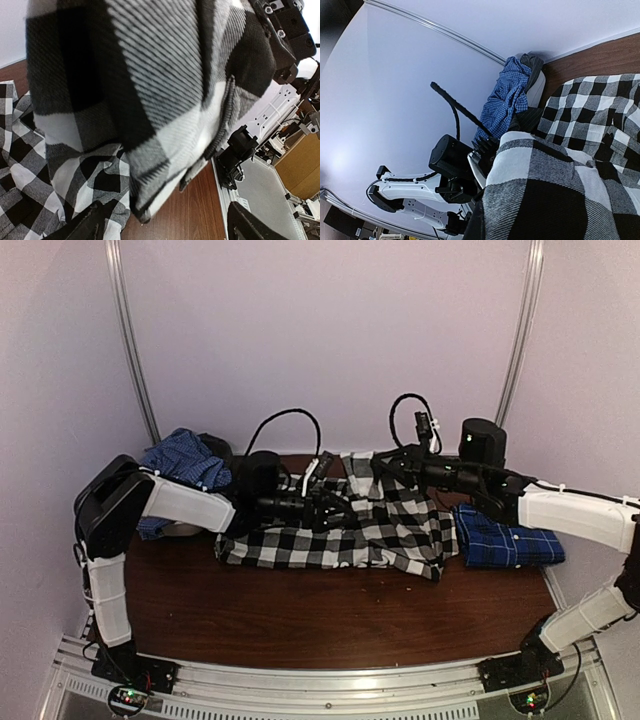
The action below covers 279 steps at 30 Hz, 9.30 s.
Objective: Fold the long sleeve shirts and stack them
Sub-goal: Pass from the right arm to the left, then fold the sleeve of the 1/3-folded shirt, then move the 1/3-folded shirt to the center of the board, then pick up the sleeve from the 1/3-folded shirt.
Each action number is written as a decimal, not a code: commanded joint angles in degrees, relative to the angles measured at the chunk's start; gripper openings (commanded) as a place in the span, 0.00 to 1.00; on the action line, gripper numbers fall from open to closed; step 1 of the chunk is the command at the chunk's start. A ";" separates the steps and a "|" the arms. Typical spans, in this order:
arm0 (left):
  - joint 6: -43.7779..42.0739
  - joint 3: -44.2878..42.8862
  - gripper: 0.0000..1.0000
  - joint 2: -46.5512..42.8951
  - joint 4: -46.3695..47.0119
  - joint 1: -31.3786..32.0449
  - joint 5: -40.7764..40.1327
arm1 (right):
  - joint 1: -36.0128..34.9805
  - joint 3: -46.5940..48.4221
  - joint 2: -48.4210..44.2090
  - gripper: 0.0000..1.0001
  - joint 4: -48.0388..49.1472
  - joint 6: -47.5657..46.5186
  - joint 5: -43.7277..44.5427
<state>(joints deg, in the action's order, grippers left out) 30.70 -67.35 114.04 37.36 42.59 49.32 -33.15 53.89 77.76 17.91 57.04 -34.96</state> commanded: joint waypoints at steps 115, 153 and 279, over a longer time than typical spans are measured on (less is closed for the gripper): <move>-34.46 -9.19 0.33 -2.21 -81.49 -17.41 -17.11 | 8.47 -9.44 11.20 0.52 -37.72 -37.06 19.51; -33.62 -15.83 0.06 -0.60 -89.12 -22.64 -16.91 | 8.30 -11.40 10.78 0.51 -36.02 -37.00 20.07; -6.10 -8.81 0.98 -9.03 -55.36 5.84 -44.17 | -18.89 -31.89 -12.73 0.49 -41.03 -7.49 34.12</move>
<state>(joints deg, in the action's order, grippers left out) 27.57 -71.46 100.97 -21.32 49.60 -0.69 -49.71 24.91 67.13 -18.48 44.53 0.10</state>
